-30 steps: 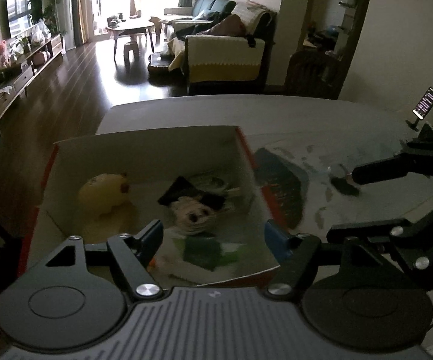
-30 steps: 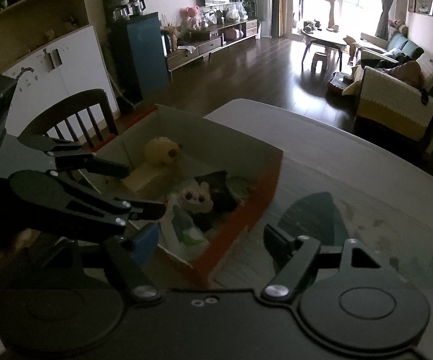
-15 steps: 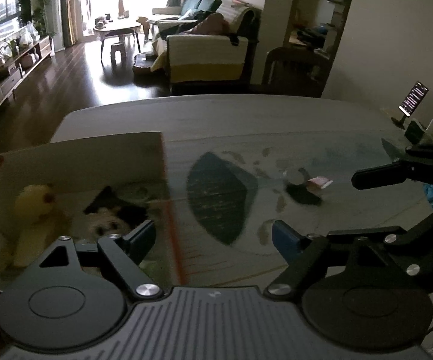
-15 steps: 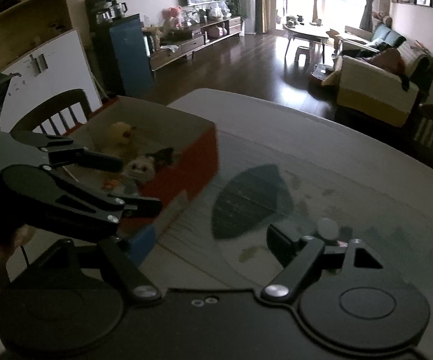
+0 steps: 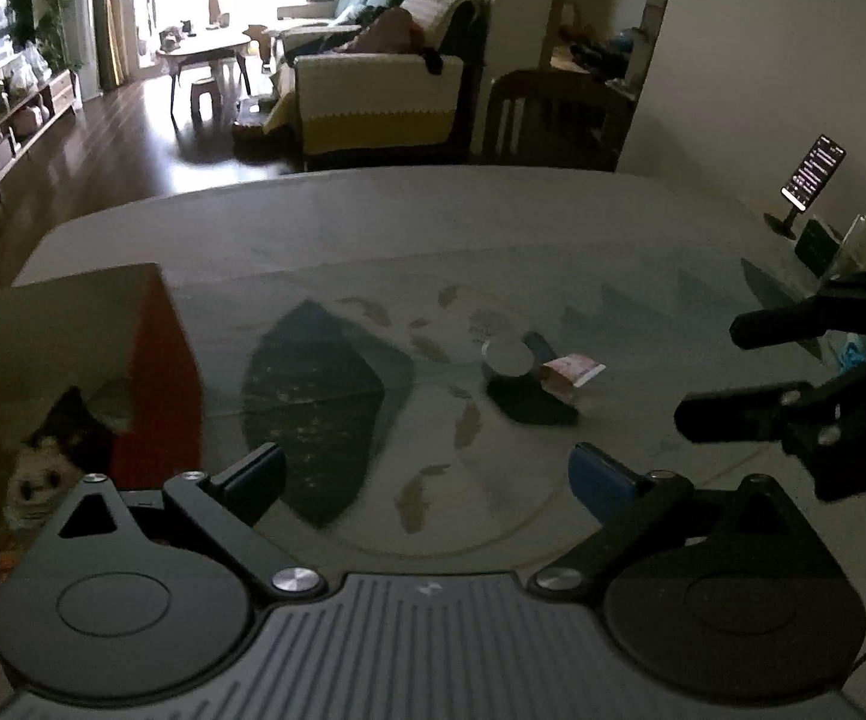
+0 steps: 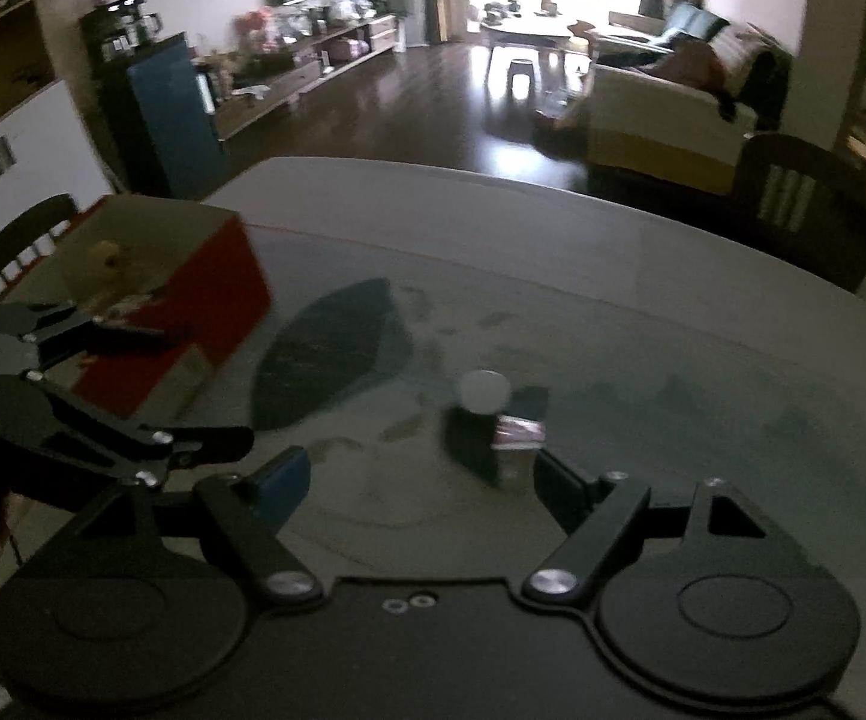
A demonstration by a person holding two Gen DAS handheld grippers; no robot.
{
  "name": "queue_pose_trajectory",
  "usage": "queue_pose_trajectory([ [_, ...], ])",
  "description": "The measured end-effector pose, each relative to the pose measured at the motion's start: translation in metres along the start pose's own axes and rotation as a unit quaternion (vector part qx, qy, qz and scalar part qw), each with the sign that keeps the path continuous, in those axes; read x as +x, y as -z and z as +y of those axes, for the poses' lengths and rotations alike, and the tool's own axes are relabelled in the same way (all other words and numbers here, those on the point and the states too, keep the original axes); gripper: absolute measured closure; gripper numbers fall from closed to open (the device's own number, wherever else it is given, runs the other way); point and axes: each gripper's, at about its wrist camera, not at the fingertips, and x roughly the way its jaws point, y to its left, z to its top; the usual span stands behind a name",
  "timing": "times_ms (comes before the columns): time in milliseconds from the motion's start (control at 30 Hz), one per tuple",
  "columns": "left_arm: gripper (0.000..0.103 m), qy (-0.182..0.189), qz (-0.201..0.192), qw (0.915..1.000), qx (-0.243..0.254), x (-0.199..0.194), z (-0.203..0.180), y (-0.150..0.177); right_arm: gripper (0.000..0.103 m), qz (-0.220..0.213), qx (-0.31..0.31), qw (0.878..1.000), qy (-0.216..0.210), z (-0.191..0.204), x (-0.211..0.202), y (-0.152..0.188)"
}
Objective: Organize objects
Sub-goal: 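Move both grippers back toward the white-lidded cup and pink packet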
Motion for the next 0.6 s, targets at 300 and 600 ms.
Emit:
queue_pose_trajectory([
  [300,0.001,-0.015,0.019,0.9995,0.019,0.05,-0.022,-0.013,0.022,0.02,0.038,0.999,0.023,-0.048,0.03,0.001],
  [600,0.001,-0.019,0.034,0.9989,0.024,0.104,-0.024,-0.025,0.022,0.04,0.064,0.997,0.028,-0.072,0.071,-0.004],
])
